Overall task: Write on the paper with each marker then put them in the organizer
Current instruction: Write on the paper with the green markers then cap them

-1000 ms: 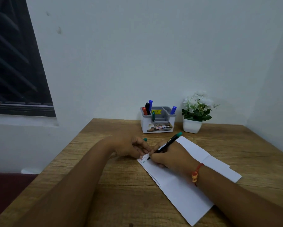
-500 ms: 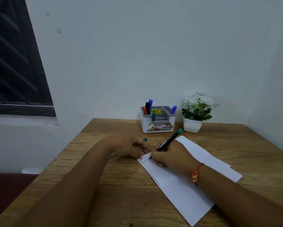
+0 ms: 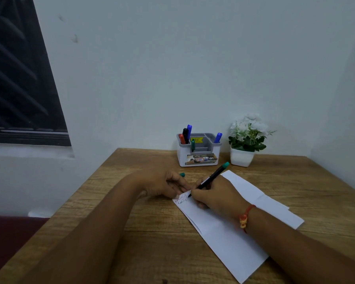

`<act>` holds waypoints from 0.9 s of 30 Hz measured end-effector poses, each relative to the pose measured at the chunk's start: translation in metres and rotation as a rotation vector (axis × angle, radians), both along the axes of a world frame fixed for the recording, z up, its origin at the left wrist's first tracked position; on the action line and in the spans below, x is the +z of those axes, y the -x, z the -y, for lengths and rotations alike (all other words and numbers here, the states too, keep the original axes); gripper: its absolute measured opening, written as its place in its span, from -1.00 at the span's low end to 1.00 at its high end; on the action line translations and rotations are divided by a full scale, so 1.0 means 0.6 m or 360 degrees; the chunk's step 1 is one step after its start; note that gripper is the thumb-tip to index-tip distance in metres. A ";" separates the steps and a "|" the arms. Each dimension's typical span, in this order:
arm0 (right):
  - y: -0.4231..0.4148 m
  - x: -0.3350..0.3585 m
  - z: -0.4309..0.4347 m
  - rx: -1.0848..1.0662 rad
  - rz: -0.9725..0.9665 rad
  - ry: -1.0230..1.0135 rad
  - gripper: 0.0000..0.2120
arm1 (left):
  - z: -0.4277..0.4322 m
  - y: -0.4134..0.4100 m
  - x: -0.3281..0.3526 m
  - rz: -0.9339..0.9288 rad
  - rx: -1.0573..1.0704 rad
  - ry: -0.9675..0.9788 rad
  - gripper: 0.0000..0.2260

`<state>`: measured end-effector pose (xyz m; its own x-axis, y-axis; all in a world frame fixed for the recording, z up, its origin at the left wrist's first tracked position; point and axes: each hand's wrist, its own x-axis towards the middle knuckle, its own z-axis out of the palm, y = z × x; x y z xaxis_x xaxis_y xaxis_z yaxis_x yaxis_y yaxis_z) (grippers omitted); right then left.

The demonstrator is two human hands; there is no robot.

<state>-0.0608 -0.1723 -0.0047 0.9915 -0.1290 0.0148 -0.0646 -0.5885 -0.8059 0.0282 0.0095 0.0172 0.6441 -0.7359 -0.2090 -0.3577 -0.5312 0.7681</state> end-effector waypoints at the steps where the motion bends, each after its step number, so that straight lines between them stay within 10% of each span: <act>1: 0.000 0.001 -0.001 0.0003 -0.0003 0.0017 -0.85 | 0.000 0.000 -0.002 -0.0002 -0.0001 0.0012 -0.61; 17: 0.000 0.008 0.005 -0.0092 0.0019 -0.0267 -0.90 | -0.002 0.014 0.004 -0.0027 0.0064 0.0103 -0.66; 27: -0.001 0.047 0.031 -0.0300 -0.0001 -0.1111 -0.82 | 0.012 -0.013 -0.028 0.0900 0.0764 0.0046 -0.81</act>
